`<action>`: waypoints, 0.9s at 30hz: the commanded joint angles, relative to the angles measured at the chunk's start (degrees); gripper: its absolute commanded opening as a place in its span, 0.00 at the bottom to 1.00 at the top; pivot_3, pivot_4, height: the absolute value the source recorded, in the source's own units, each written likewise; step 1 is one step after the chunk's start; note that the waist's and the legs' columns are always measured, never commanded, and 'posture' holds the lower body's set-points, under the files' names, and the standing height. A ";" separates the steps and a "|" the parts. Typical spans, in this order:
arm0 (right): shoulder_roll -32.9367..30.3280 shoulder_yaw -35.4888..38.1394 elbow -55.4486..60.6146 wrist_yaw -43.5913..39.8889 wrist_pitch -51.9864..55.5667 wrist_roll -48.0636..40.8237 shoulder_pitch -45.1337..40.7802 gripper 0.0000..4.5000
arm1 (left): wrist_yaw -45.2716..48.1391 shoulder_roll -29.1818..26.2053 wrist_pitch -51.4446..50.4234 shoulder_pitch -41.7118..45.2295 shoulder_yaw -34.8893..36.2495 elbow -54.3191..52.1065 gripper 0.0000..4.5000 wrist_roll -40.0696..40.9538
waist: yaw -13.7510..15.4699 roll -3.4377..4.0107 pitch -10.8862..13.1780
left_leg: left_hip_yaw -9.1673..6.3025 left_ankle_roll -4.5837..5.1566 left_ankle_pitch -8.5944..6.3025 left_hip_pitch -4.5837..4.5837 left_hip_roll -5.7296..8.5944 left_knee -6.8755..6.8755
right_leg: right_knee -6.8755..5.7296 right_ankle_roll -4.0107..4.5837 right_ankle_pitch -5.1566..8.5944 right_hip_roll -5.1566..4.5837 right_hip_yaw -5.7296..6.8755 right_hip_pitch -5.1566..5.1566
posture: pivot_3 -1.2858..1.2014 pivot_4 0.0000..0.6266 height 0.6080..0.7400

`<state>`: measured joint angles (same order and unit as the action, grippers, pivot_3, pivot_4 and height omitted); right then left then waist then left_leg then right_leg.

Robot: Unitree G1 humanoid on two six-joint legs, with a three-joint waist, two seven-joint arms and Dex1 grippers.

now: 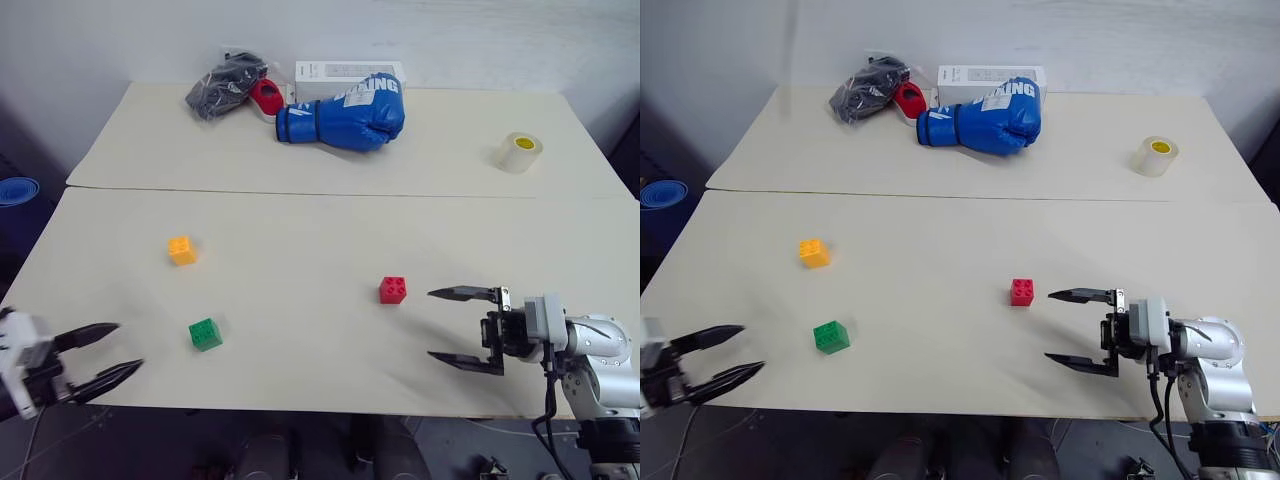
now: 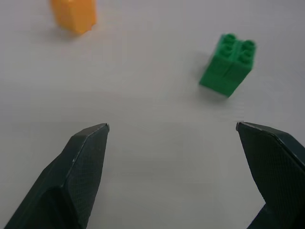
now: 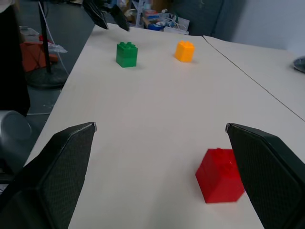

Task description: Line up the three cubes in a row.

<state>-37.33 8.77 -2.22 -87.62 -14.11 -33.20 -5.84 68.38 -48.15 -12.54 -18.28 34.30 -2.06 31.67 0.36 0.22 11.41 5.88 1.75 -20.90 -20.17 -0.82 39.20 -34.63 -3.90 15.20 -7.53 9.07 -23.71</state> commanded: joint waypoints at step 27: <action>-2.43 8.73 11.74 11.46 2.65 -1.89 9.91 1.00 | 1.62 8.76 -3.72 47.58 -43.66 0.01 0.33 -14.17 | 1.40 -0.03 -0.02 | 0.08 0.34 0.34 -0.01 0.14 0.04 | -0.27 -0.07 -0.04 0.15 0.06 0.10 | 0.52 0.24 1.00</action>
<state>-39.78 15.78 6.97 -77.69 -11.69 -34.05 2.96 70.27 -41.97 -16.62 25.74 -4.95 -5.02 20.58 1.75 0.19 11.39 5.99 2.13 -20.54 -20.18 -0.65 39.24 -34.91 -3.99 15.15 -7.38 9.12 -23.59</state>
